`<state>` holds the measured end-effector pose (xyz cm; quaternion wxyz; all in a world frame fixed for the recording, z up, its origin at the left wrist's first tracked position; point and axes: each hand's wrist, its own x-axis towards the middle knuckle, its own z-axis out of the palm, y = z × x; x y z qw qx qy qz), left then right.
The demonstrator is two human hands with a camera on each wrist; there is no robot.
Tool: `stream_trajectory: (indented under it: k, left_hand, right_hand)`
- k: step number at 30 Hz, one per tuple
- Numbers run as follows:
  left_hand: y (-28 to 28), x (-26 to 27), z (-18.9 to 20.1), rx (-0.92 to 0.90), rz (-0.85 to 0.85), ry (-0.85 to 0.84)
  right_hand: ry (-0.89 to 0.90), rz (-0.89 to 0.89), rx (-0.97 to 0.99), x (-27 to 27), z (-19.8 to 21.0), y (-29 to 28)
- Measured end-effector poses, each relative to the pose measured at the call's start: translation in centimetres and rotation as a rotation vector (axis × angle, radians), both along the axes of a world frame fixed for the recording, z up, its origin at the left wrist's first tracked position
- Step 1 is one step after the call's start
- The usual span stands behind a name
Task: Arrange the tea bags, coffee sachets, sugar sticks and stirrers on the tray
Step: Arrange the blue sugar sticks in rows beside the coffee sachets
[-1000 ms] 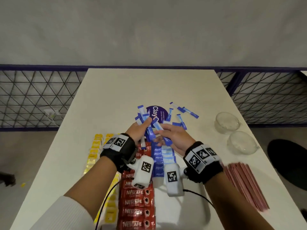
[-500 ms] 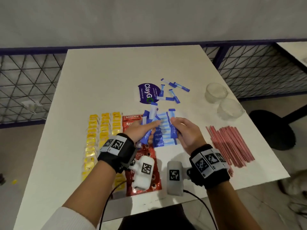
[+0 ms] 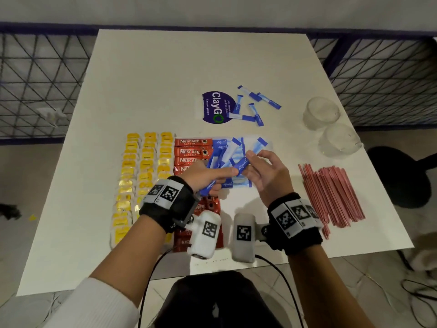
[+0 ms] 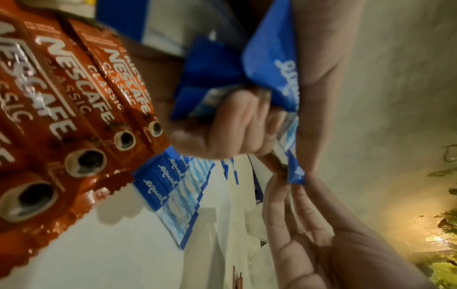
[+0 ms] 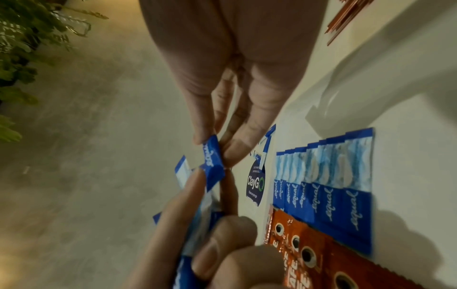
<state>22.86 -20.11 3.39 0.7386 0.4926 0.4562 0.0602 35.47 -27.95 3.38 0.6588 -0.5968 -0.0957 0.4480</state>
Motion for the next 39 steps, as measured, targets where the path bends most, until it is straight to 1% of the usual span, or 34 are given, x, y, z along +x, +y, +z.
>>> stream_trajectory:
  k: [3,5,7,8,9,11,14,18,20,22,25,27,30,32,33,36,39]
  left_hand:
    - [-0.6,0.4,0.3,0.106,0.037,0.068]
    - [-0.8,0.4,0.4,0.152,0.023,0.092]
    - [-0.9,0.3,0.5,0.167,-0.003,0.118]
    - [-0.9,0.2,0.5,0.158,-0.014,0.120]
    - [-1.0,0.2,0.5,0.150,-0.021,0.122]
    - [-1.2,0.2,0.6,0.153,-0.016,0.133]
    - [-1.4,0.1,0.5,0.111,0.055,0.107]
    - [-1.1,-0.2,0.6,0.068,0.093,0.079]
    - [-1.0,-0.3,0.8,0.073,0.094,0.110]
    - [-1.0,-0.3,0.8,0.083,0.084,0.183]
    - [-1.3,0.1,0.6,0.142,0.033,0.346]
    - [-1.6,0.2,0.5,0.146,0.002,0.392]
    - [-1.8,0.3,0.3,0.158,-0.050,0.469]
    - [-1.9,0.2,0.1,0.201,-0.076,0.549]
    - [-1.8,0.2,0.1,0.214,-0.065,0.559]
    - [-1.7,0.0,-0.3,0.213,0.032,0.515]
    - [-1.6,-0.1,-0.3,0.221,0.085,0.497]
  right_hand:
    - [-0.002,0.048,-0.017,0.2,0.0,-0.2]
    - [-0.058,0.140,-0.048,0.2,-0.2,-0.8]
    - [-0.125,0.244,-0.077,0.2,-0.5,-1.3]
    - [-0.132,0.265,-0.091,0.3,-0.7,-1.5]
    - [-0.112,0.263,-0.103,0.4,-0.8,-1.6]
    - [-0.011,0.242,-0.127,0.6,-0.9,-1.5]
    - [0.148,0.238,-0.145,1.1,-0.8,-1.5]
    - [0.251,0.171,-0.140,1.9,-1.1,-1.9]
    - [0.229,0.157,-0.161,2.4,-1.3,-2.1]
    - [0.133,0.200,-0.216,2.9,-1.6,-2.3]
    - [-0.042,0.280,-0.322,3.5,-2.2,-2.5]
    - [-0.086,0.307,-0.358,3.9,-2.5,-2.5]
    - [-0.095,0.394,-0.400,4.4,-2.7,-2.7]
    - [-0.050,0.417,-0.408,4.6,-2.8,-3.0]
    - [-0.036,0.421,-0.414,4.8,-2.9,-3.2]
    - [-0.032,0.432,-0.454,4.9,-3.5,-3.6]
    - [0.004,0.398,-0.473,4.8,-4.1,-3.6]
